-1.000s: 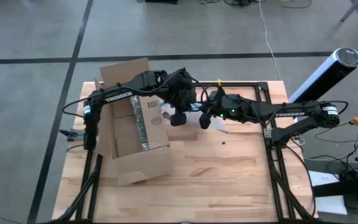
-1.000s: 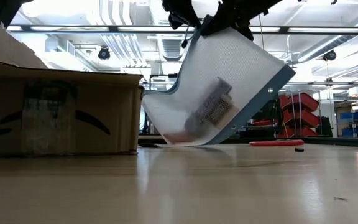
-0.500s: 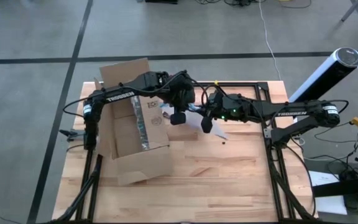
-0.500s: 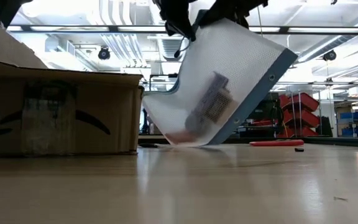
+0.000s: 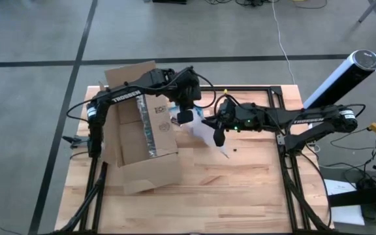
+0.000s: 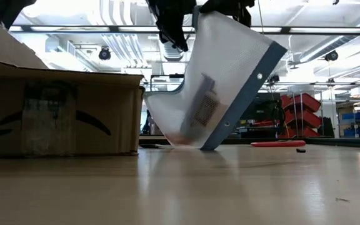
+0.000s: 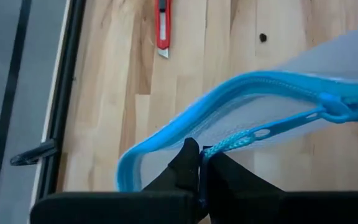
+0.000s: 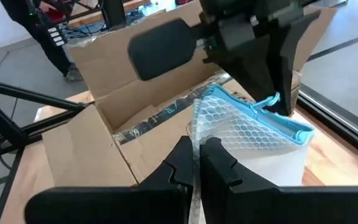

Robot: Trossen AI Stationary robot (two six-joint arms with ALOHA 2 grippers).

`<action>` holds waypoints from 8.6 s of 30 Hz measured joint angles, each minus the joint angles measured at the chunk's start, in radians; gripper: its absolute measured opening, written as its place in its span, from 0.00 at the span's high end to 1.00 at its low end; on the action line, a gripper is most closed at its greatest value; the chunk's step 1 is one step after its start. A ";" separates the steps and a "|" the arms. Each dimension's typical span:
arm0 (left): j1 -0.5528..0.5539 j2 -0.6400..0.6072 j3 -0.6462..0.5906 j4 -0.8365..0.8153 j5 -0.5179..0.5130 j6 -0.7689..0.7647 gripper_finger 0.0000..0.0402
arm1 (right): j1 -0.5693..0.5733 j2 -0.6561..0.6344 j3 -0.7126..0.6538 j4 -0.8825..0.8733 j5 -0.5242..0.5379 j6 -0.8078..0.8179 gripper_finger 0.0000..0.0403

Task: Unpack boxes
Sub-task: Open the blue transparent zip bag, then put the brown chocolate bar into the blue transparent zip bag

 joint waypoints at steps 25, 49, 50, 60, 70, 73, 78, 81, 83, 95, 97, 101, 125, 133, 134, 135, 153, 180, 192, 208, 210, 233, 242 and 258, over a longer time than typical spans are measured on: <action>0.003 -0.032 -0.222 0.133 0.129 -0.050 1.00 | -0.027 -0.006 0.091 -0.212 0.025 0.037 1.00; -0.006 -0.046 -0.221 0.276 0.202 -0.101 1.00 | -0.025 -0.004 0.091 -0.157 -0.031 0.176 0.49; -0.006 -0.046 -0.221 0.277 0.201 -0.101 1.00 | -0.025 -0.001 0.091 -0.162 -0.029 0.176 0.48; -0.006 -0.046 -0.220 0.283 0.202 -0.100 1.00 | -0.025 0.068 0.089 -0.193 -0.028 0.205 0.52; -0.006 -0.046 -0.220 0.288 0.206 -0.099 1.00 | -0.028 0.076 0.089 -0.185 0.054 0.209 0.74; -0.006 -0.046 -0.220 0.295 0.206 -0.099 1.00 | -0.028 0.084 0.089 -0.186 0.079 0.208 0.83; -0.006 -0.046 -0.220 0.302 0.208 -0.099 1.00 | -0.032 0.092 0.089 -0.188 0.103 0.199 0.98; -0.006 -0.046 -0.220 0.301 0.210 -0.099 1.00 | -0.033 0.091 0.089 -0.189 0.104 0.189 0.99; -0.006 -0.046 -0.220 0.298 0.213 -0.099 1.00 | -0.033 0.085 0.089 -0.189 0.108 0.181 1.00; -0.006 -0.048 -0.229 0.217 0.218 -0.082 1.00 | -0.020 -0.045 0.089 -0.192 0.160 0.171 1.00; -0.006 -0.048 -0.233 0.204 0.218 -0.071 1.00 | -0.012 -0.068 0.089 -0.203 0.173 0.172 1.00; 0.000 -0.048 -0.236 0.165 0.216 -0.067 1.00 | 0.001 -0.111 0.089 -0.282 0.214 0.180 1.00; 0.036 -0.047 -0.249 0.099 0.169 -0.012 0.91 | 0.040 -0.190 0.091 -0.628 0.256 0.243 1.00; 0.038 -0.047 -0.250 0.070 0.099 0.040 0.60 | 0.040 -0.190 0.091 -0.640 0.190 0.200 1.00; 0.039 -0.047 -0.251 0.066 0.079 0.046 0.55 | 0.040 -0.190 0.091 -0.638 0.183 0.198 1.00; 0.040 -0.047 -0.255 0.067 0.063 0.052 0.51 | 0.040 -0.190 0.091 -0.638 0.181 0.198 1.00; 0.107 -0.045 -0.513 0.263 0.012 0.135 0.46 | 0.040 -0.208 0.091 -0.642 0.177 0.162 1.00; 0.112 0.072 -0.699 0.464 0.066 0.181 0.39 | 0.040 -0.214 0.195 -0.783 0.119 0.214 1.00; 0.117 0.080 -0.709 0.440 0.005 0.156 0.43 | 0.040 -0.202 0.194 -0.779 0.120 0.203 1.00; 0.118 0.117 -0.709 0.445 -0.006 0.102 0.81 | 0.040 -0.200 0.194 -0.752 0.120 0.198 1.00; 0.118 0.114 -0.707 0.441 -0.007 0.094 0.92 | 0.040 -0.200 0.194 -0.753 0.120 0.197 1.00; 0.109 0.100 -0.564 0.310 0.003 0.000 0.95 | 0.040 -0.200 0.192 -0.753 0.129 0.172 1.00; 0.115 0.137 -0.647 0.339 0.004 0.034 0.50 | 0.040 -0.200 0.192 -0.745 0.122 0.171 1.00; 0.035 0.154 -0.661 0.298 0.258 0.007 0.37 | 0.040 -0.200 0.192 -0.734 0.120 0.154 1.00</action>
